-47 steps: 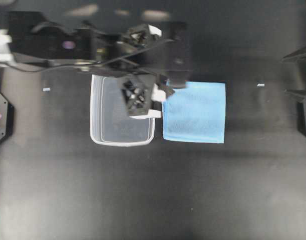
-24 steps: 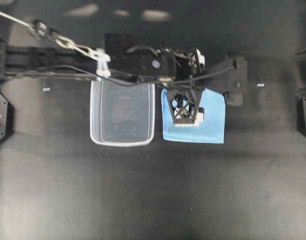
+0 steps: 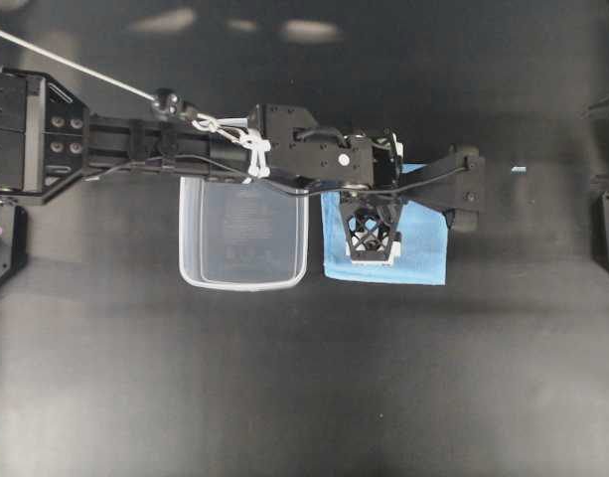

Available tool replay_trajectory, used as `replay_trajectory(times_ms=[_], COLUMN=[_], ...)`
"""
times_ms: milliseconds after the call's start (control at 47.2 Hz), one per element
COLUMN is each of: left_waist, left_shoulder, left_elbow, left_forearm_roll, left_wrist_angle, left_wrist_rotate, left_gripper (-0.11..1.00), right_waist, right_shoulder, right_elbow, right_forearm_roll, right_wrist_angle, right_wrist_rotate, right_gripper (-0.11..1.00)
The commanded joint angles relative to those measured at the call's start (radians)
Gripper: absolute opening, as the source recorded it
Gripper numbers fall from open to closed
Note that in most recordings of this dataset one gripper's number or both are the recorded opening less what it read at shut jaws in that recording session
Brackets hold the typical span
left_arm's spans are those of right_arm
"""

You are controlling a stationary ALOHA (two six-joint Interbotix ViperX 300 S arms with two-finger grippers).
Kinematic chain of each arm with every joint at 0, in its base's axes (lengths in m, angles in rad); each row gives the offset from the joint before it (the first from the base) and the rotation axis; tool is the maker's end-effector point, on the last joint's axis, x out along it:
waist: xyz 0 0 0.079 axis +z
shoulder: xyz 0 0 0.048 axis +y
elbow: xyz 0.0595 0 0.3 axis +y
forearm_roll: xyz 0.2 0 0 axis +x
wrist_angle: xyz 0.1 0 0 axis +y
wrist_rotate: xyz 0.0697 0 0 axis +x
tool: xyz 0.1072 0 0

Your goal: Place the blue towel into the container with the left arm.

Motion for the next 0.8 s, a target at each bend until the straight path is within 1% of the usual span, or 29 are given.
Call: replay_trajectory(times_ms=[0,106,190,254,296,317,360,423,487,635,783], left_waist=[-0.008,-0.009,-0.014,-0.02,-0.021,-0.021,-0.023,-0.023,-0.02,-0.011,-0.015], left_shoulder=[0.003,0.003,0.003,0.002,0.002,0.0,-0.003,-0.008,-0.02,-0.072,-0.167], left_elbow=[-0.011,-0.011,-0.011,-0.014,-0.018,-0.018,-0.02,-0.025,-0.032,-0.072,-0.086], left_forearm_roll=[0.005,0.003,0.003,0.003,0.003,0.003,0.003,0.003,0.003,0.003,0.003], left_wrist_angle=[-0.003,0.005,0.026,0.064,0.097,0.106,0.123,0.117,0.101,0.095,0.138], left_wrist_rotate=[0.0,-0.002,-0.006,-0.009,-0.011,-0.011,-0.008,0.002,0.003,0.0,0.0], left_gripper=[0.89,0.86,0.8,0.67,0.55,0.48,0.36,0.18,0.06,0.06,0.06], right_waist=[-0.002,-0.002,-0.002,-0.002,-0.002,-0.002,-0.002,-0.002,-0.002,-0.002,-0.002], right_shoulder=[0.008,0.006,0.006,0.006,0.008,0.008,0.008,0.008,0.006,0.006,0.006], right_elbow=[-0.017,-0.017,-0.017,-0.017,-0.017,-0.017,-0.017,-0.015,-0.017,-0.015,-0.015], right_forearm_roll=[0.005,0.005,0.006,0.005,0.005,0.005,0.005,0.005,0.005,0.005,0.005], right_wrist_angle=[-0.011,-0.012,-0.012,-0.011,-0.011,-0.012,-0.011,-0.009,-0.008,-0.008,-0.012], right_wrist_rotate=[0.002,0.002,0.0,0.0,0.0,0.0,0.0,0.0,0.0,0.002,0.0], right_gripper=[0.77,0.77,0.77,0.77,0.77,0.77,0.77,0.77,0.77,0.77,0.77])
